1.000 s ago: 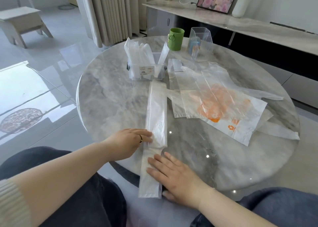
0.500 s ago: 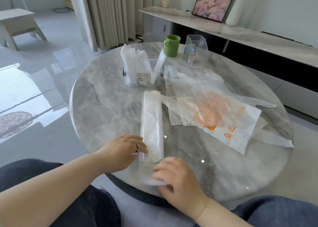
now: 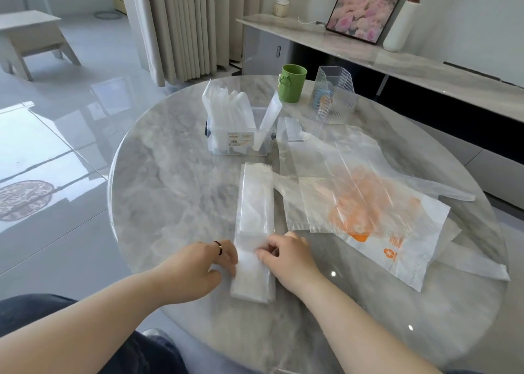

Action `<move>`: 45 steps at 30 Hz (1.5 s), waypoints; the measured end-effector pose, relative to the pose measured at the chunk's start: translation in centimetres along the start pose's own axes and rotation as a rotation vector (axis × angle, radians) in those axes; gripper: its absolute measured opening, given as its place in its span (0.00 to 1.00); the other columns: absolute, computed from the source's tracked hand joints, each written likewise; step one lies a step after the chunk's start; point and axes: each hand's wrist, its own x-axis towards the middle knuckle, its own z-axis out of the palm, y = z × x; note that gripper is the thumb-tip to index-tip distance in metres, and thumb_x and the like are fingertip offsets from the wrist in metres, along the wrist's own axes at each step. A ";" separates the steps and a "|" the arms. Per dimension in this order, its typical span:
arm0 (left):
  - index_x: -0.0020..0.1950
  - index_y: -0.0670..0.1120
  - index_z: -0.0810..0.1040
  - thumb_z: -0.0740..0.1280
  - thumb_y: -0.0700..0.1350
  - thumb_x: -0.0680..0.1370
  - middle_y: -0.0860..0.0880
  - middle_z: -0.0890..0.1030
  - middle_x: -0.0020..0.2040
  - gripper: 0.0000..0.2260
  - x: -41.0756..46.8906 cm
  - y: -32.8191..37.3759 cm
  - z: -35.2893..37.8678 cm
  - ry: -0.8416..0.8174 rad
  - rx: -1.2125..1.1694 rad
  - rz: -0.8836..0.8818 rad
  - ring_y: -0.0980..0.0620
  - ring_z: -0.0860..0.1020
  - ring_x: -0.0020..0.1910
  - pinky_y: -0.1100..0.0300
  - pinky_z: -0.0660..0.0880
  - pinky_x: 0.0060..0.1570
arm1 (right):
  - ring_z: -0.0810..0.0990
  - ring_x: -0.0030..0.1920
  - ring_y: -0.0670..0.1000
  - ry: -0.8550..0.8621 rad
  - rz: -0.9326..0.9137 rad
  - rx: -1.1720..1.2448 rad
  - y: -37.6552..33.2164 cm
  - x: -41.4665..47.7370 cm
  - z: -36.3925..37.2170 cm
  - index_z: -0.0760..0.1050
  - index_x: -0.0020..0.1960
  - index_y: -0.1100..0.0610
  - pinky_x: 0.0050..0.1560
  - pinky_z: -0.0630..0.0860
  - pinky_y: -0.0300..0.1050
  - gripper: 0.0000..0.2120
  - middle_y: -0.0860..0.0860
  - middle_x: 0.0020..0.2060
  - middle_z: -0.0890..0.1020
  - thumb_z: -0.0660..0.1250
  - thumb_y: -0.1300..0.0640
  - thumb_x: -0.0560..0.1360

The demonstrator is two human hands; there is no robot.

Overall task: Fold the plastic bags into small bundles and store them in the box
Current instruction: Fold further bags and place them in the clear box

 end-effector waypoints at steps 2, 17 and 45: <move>0.43 0.61 0.62 0.57 0.37 0.73 0.79 0.72 0.37 0.16 0.1 -0.1 0.0 0.025 0.020 0.028 0.55 0.75 0.45 0.70 0.69 0.42 | 0.62 0.48 0.49 -0.003 0.037 0.010 0.1 0.4 0.3 0.72 0.39 0.50 0.52 0.63 0.40 0.08 0.43 0.33 0.62 0.62 0.53 0.76; 0.44 0.52 0.82 0.56 0.42 0.63 0.58 0.82 0.39 0.18 1.7 0.1 2.7 0.317 0.568 0.548 0.57 0.81 0.39 0.61 0.69 0.50 | 0.70 0.42 0.46 0.139 -0.088 0.055 1.5 1.8 1.2 0.60 0.70 0.49 0.54 0.66 0.37 0.27 0.40 0.32 0.67 0.65 0.55 0.74; 0.53 0.56 0.74 0.50 0.59 0.80 0.57 0.82 0.42 0.16 1.2 0.5 2.4 0.505 -0.009 0.409 0.60 0.78 0.42 0.72 0.72 0.42 | 0.72 0.56 0.47 0.190 -0.618 -0.130 3.4 2.9 2.9 0.72 0.49 0.54 0.70 0.43 0.27 0.11 0.53 0.47 0.84 0.61 0.63 0.67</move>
